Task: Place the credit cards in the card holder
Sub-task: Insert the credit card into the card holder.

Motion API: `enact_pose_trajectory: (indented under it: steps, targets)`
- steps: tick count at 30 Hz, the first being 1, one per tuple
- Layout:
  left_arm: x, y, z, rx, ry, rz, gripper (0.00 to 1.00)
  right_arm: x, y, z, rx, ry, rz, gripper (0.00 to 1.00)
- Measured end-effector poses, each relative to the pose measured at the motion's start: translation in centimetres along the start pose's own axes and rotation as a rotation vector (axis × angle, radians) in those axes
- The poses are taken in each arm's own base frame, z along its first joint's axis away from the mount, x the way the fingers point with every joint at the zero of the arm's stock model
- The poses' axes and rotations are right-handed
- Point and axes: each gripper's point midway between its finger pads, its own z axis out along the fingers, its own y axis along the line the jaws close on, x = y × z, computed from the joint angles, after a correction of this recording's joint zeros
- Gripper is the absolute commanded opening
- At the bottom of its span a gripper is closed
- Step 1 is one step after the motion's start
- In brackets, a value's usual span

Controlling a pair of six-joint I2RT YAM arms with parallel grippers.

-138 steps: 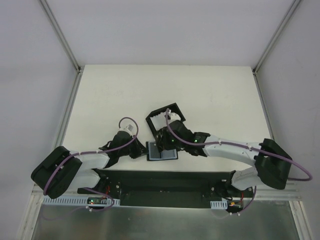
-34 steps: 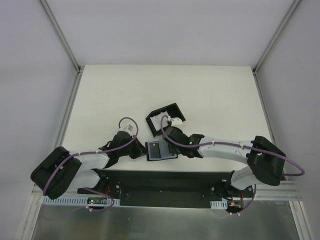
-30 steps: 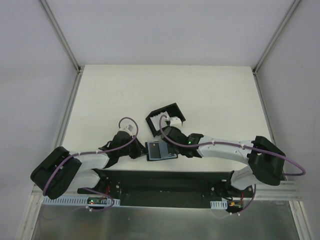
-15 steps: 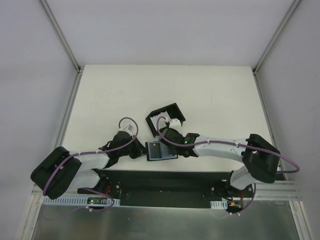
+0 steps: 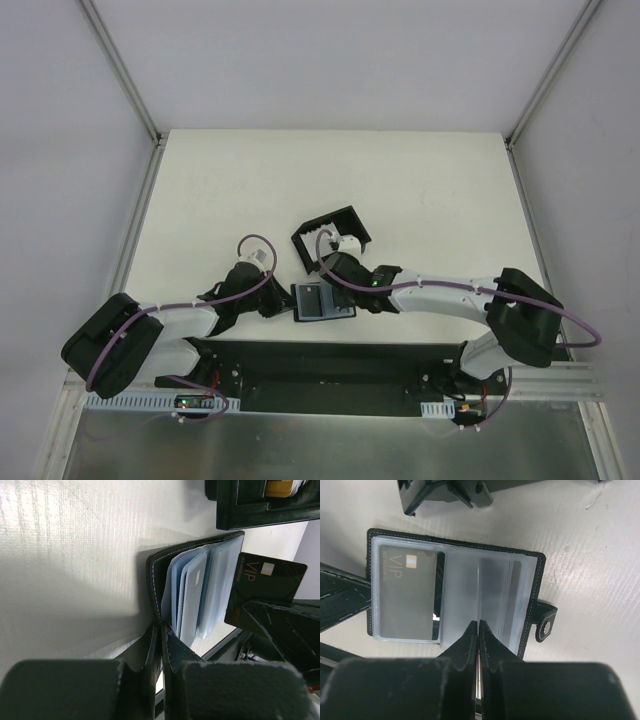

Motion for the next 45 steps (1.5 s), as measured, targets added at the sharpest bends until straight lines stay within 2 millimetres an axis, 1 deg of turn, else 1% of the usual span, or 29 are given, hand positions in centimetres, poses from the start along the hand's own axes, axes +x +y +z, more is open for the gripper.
enact_pose_trajectory:
  steps: [7, 11, 18, 21, 24, 30, 36, 38, 40, 43, 45]
  targets:
    - [0.0, 0.0, 0.0, 0.000, 0.000, 0.000, 0.00, 0.8, -1.0, 0.5, 0.019, 0.019, 0.005, 0.00]
    - [0.0, 0.0, 0.0, 0.000, 0.000, 0.000, 0.00, 0.7, -1.4, 0.3, 0.019, 0.014, 0.013, 0.00]
    - [0.0, 0.0, 0.0, 0.000, 0.000, 0.001, 0.00, 1.0, -1.7, 0.6, 0.021, 0.022, 0.023, 0.01]
    - [0.0, 0.0, 0.0, 0.000, 0.000, 0.002, 0.00, 1.0, -1.3, 0.8, 0.006, 0.023, 0.027, 0.00]
    - [0.0, 0.0, 0.0, 0.000, 0.000, 0.002, 0.00, 0.8, -0.5, 1.2, -0.016, 0.031, 0.031, 0.00]
    - [0.0, 0.0, 0.0, -0.001, 0.001, 0.002, 0.00, 0.5, 2.1, 2.0, -0.097, 0.052, 0.051, 0.00]
    - [0.0, 0.0, 0.0, -0.002, 0.001, 0.002, 0.00, 0.6, 3.2, 2.1, -0.151, 0.070, 0.058, 0.00]
    - [0.0, 0.0, 0.0, -0.002, 0.001, 0.002, 0.00, 0.5, 3.1, 1.8, -0.151, 0.063, 0.058, 0.01]
    - [0.0, 0.0, 0.0, -0.001, 0.000, 0.002, 0.00, 0.1, 2.7, 1.0, -0.147, 0.046, 0.056, 0.00]
    - [0.0, 0.0, 0.0, 0.000, -0.002, 0.001, 0.00, -1.6, 2.3, -0.6, -0.154, -0.009, 0.067, 0.01]
    - [0.0, 0.0, 0.0, 0.000, -0.003, 0.002, 0.00, -2.6, 1.6, -1.4, -0.153, -0.048, 0.085, 0.00]
